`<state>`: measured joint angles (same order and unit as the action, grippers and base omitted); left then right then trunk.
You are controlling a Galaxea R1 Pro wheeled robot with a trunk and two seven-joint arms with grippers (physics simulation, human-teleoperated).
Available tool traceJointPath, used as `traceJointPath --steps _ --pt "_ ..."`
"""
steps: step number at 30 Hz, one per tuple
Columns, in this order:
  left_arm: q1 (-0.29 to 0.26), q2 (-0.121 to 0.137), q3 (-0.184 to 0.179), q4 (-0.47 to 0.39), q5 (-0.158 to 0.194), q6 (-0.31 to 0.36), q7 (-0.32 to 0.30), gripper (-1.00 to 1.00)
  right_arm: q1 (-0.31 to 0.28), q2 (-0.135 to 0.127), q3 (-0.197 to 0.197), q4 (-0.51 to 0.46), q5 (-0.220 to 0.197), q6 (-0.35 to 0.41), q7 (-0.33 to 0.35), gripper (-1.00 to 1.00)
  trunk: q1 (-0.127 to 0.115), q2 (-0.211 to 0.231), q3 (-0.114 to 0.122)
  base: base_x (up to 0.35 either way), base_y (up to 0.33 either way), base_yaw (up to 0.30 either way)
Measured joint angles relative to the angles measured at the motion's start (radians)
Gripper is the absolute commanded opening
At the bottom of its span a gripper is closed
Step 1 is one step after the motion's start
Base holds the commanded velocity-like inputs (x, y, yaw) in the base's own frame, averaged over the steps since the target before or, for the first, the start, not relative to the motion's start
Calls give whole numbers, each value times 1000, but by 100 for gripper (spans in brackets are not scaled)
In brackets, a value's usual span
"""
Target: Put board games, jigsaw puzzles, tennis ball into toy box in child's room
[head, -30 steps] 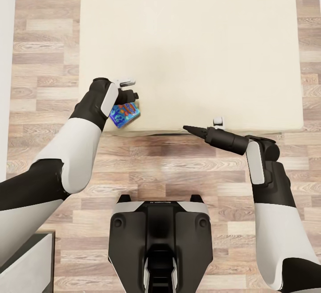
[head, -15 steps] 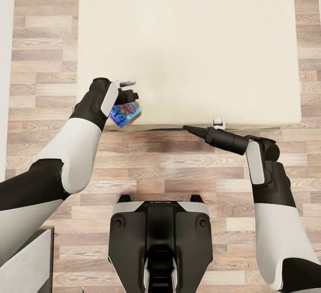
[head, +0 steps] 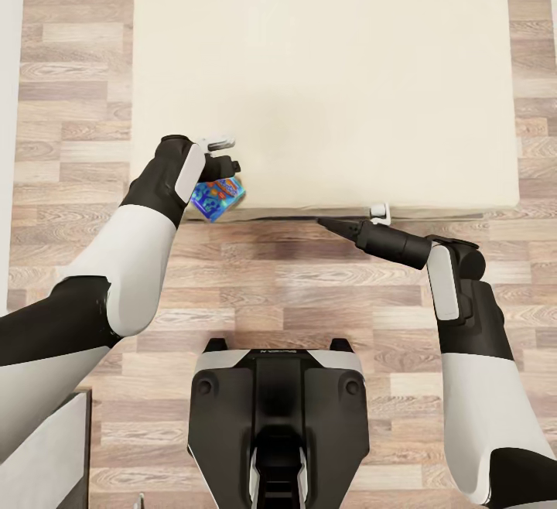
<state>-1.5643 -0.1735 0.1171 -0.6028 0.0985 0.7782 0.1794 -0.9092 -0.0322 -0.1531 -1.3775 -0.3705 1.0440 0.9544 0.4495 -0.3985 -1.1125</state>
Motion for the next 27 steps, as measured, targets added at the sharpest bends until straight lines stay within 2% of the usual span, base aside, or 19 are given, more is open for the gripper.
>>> traceJointPath --steps 27 --pt "0 0 0 -2 0 1 -1 100 0 0 0 0 0 0 0 100 0 0 0 -4 -2 0"
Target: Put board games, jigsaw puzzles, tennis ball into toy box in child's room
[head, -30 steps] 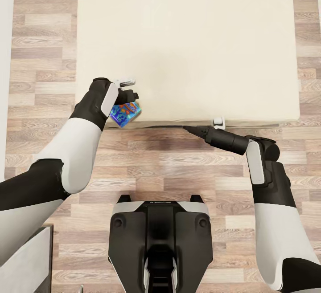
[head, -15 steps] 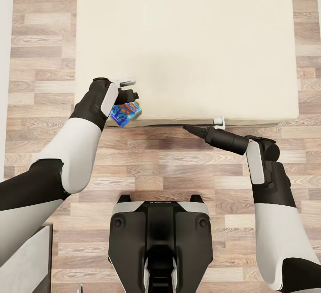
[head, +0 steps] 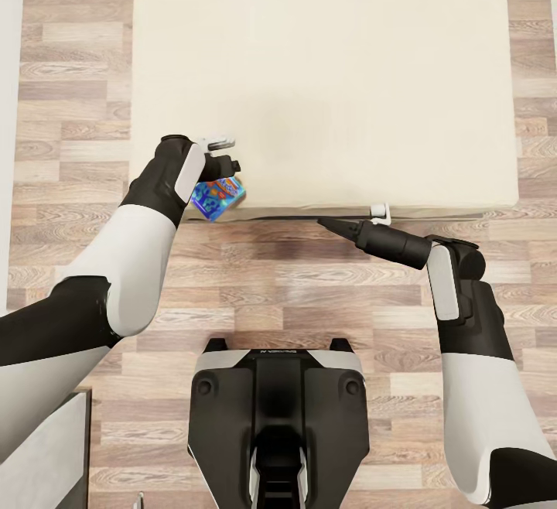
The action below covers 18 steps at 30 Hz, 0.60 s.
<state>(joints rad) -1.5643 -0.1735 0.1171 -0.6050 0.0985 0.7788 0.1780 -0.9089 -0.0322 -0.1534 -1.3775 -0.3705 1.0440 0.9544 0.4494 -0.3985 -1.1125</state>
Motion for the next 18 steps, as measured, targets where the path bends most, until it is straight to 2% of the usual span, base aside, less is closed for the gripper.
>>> traceJointPath --steps 5,12,18 --pt "0 0 0 0 0 0 0 100 0 0 0 0 0 0 0 100 0 0 0 -16 0 0" --pt "0 0 0 0 0 0 0 100 0 0 0 0 0 0 0 100 0 0 0 -132 0 0" --pt "0 0 1 0 0 0 0 100 0 0 0 0 0 0 0 100 0 0 0 -41 0 0"
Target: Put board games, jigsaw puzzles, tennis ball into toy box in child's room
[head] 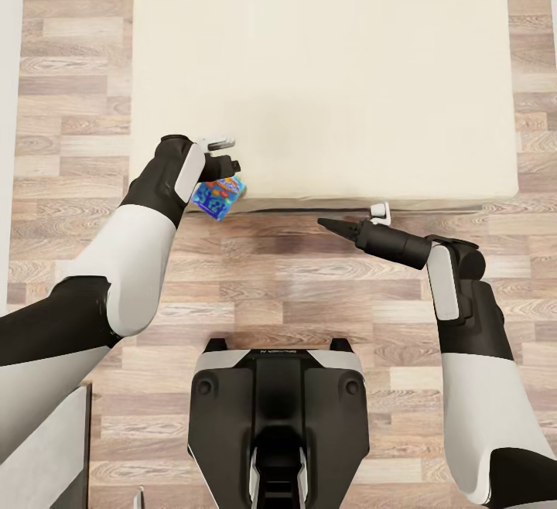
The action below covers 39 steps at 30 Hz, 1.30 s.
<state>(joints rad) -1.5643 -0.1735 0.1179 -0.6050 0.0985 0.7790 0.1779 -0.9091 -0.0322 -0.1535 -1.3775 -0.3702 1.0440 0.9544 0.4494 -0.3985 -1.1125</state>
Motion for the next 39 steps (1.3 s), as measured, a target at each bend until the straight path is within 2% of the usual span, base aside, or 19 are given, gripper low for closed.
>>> traceJointPath --steps 6,16,27,32,39 --pt "0 0 0 0 0 0 0 100 0 0 1 0 0 0 0 100 0 0 0 -6 0 0" --pt "0 0 -1 0 0 0 0 100 0 0 24 0 1 0 0 100 0 0 0 0 0 0" --pt "0 0 0 -7 0 0 0 100 0 0 24 0 1 0 0 100 0 0 0 0 0 0" --pt "0 0 6 -51 1 18 0 100 0 0 24 0 1 0 0 100 0 0 0 0 0 0" --pt "0 0 11 -177 -1 100 -1 100 0 -1 24 0 1 0 0 100 0 0 0 0 0 0"
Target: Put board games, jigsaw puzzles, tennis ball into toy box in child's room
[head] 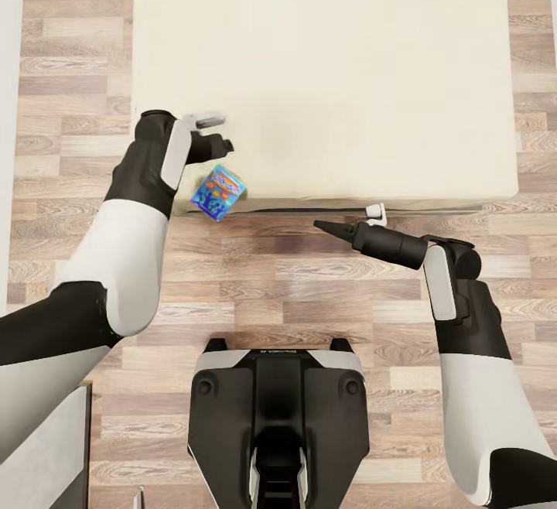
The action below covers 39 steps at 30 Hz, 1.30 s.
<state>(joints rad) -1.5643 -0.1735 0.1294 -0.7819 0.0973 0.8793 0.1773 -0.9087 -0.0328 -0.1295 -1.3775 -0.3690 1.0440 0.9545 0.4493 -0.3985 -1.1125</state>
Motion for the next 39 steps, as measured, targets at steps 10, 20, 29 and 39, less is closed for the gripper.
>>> traceJointPath --steps 10,20,29,39 --pt "0 187 37 -165 17 150 -16 100 29 -18 -6 -50 -6 0 2 100 0 0 0 0 0 0" --pt "5 575 148 -79 107 164 -153 100 165 -89 -16 -89 -11 0 7 100 0 0 0 0 0 0" --pt "173 879 142 172 103 158 -654 100 394 -129 -106 -146 -12 -2 58 100 -1 0 0 0 0 0" --pt "527 938 144 212 110 53 -910 100 652 -125 -221 -170 -9 -179 202 100 0 0 6 0 0 -16"
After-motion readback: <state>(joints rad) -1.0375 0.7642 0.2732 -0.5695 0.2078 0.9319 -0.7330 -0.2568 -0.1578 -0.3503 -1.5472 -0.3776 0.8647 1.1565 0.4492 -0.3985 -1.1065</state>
